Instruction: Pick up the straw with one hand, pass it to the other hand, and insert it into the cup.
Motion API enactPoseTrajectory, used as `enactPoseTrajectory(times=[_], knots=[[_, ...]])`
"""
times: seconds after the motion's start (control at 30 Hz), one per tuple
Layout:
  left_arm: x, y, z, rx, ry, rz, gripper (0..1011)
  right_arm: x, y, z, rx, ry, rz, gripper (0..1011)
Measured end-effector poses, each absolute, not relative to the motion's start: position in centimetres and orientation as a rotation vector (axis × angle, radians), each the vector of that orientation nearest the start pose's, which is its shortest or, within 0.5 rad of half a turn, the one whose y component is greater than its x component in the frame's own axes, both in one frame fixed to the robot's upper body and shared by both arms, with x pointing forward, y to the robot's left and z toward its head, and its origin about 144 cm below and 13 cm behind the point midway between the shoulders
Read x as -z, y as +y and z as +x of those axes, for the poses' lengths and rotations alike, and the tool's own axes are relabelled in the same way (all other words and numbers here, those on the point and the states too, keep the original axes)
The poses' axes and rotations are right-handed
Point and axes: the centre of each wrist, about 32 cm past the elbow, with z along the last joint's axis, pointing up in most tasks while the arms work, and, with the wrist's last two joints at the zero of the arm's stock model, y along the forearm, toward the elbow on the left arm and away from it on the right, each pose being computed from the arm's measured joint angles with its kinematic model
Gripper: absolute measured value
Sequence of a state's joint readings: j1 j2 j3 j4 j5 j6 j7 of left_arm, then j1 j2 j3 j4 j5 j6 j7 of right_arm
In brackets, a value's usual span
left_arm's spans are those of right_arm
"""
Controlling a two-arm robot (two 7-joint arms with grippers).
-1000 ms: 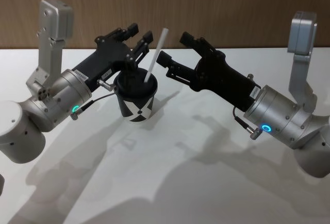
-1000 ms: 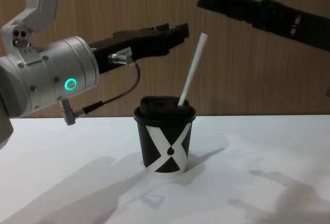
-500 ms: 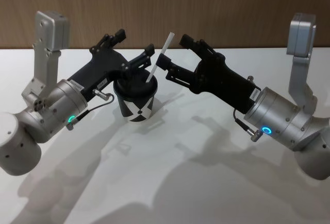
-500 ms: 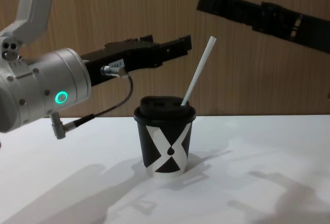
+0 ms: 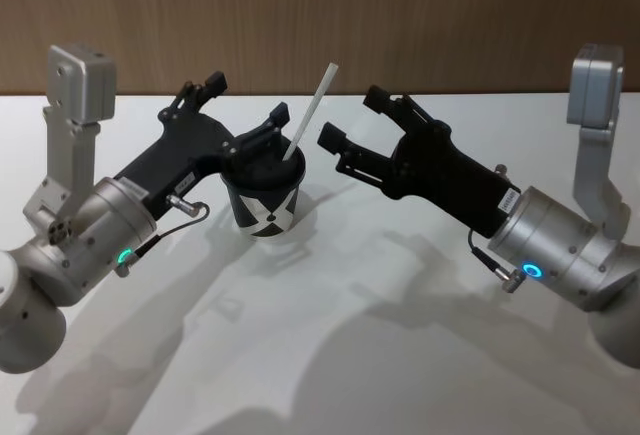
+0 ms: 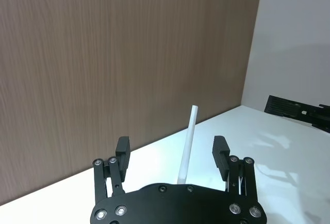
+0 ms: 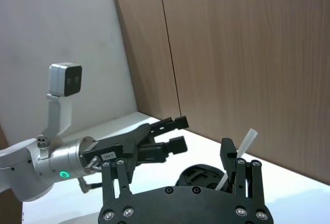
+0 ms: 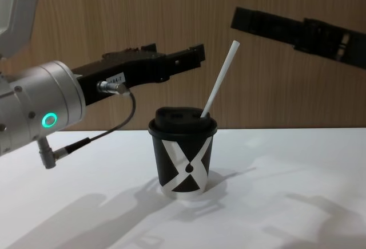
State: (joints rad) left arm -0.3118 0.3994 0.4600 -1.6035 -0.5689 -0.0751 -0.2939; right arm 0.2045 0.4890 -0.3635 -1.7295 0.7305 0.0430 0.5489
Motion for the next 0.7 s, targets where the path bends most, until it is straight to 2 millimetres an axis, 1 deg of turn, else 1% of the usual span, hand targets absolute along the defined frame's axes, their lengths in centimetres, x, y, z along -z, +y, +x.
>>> enactPoseTrajectory(times=[0.23,0.7], knots=[[-122.4,20.6,50.1,-0.847,-0.095,-0.222,1000,-123.2,-24.8,48.0,0.618,0.044,0.22,1001],[-122.3,20.6,49.4,-0.861,-0.105,-0.225,999,-123.1,-25.2,47.6,0.632,0.049,0.214,1001]])
